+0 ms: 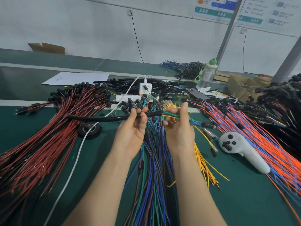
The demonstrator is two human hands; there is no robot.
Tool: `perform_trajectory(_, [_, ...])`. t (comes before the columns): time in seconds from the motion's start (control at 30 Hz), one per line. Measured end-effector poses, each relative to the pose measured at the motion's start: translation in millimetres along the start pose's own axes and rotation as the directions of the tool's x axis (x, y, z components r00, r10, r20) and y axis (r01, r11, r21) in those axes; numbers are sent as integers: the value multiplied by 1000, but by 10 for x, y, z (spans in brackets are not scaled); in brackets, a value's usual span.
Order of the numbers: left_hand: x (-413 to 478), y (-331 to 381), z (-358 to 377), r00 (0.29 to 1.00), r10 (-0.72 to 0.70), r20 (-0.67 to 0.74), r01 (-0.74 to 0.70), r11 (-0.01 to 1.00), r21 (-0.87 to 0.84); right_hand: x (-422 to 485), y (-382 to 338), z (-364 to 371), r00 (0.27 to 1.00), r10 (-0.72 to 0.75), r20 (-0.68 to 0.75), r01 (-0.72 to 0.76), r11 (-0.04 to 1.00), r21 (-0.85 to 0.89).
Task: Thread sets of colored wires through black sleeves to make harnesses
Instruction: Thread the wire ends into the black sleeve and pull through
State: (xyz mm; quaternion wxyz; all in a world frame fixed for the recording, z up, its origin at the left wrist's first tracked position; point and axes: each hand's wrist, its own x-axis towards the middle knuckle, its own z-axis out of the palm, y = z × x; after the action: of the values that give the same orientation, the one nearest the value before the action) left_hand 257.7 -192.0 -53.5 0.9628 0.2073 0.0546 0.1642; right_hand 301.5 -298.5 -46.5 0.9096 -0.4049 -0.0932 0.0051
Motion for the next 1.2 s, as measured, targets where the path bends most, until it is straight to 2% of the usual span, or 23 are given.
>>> perform_trajectory(0.13, [-13, -9, 17, 1000, 23, -1, -23, 999, 25, -3, 30, 24, 991, -102, -92, 93, 992, -91])
perform_trajectory(0.33, [-62, -68, 76, 994, 105, 32, -109, 978, 179, -45, 101, 41, 986, -84, -147, 60, 985, -162])
perform_trajectory(0.4, [-74, -129, 97, 992, 118, 40, -124, 967, 223, -51, 134, 35, 985, -53, -163, 17, 977, -212])
perform_trajectory(0.53, [-88, -225, 115, 991, 120, 60, -132, 951, 278, -48, 203, 46, 992, 91, -87, -111, 956, -273])
perform_trajectory(0.6, [-73, -180, 106, 987, 144, 71, -158, 945, 285, -38, 165, 45, 981, 175, -87, -187, 970, -157])
perform_trajectory(0.63, [-64, -145, 96, 984, 160, 76, -175, 944, 279, -26, 129, 33, 973, 214, -92, -216, 976, -16])
perform_trajectory(0.7, [-52, -92, 81, 980, 181, 84, -197, 942, 271, -5, 57, -5, 964, 253, -83, -217, 928, 304])
perform_trajectory(0.77, [-56, -91, 82, 979, 181, 92, -200, 936, 290, 2, 33, -23, 962, 253, -106, -187, 889, 419])
perform_trajectory(0.83, [-57, -133, 93, 976, 197, 94, -217, 924, 316, 10, 63, 4, 964, 223, -146, -165, 928, 333])
perform_trajectory(0.9, [-63, -207, 105, 972, 210, 106, -234, 905, 356, 8, 121, 35, 973, 165, -162, -144, 981, 130])
perform_trajectory(0.97, [-69, -303, 99, 970, 200, 135, -238, 882, 408, -1, 180, 45, 976, 167, -138, -167, 986, 9])
perform_trajectory(1.13, [-66, -393, 85, 978, 167, 124, -206, 867, 453, -33, 224, 51, 972, 217, -92, -229, 963, -146])
perform_trajectory(1.2, [-59, -342, 85, 982, 159, 104, -188, 891, 414, -61, 222, 95, 959, 279, -42, -282, 953, -108])
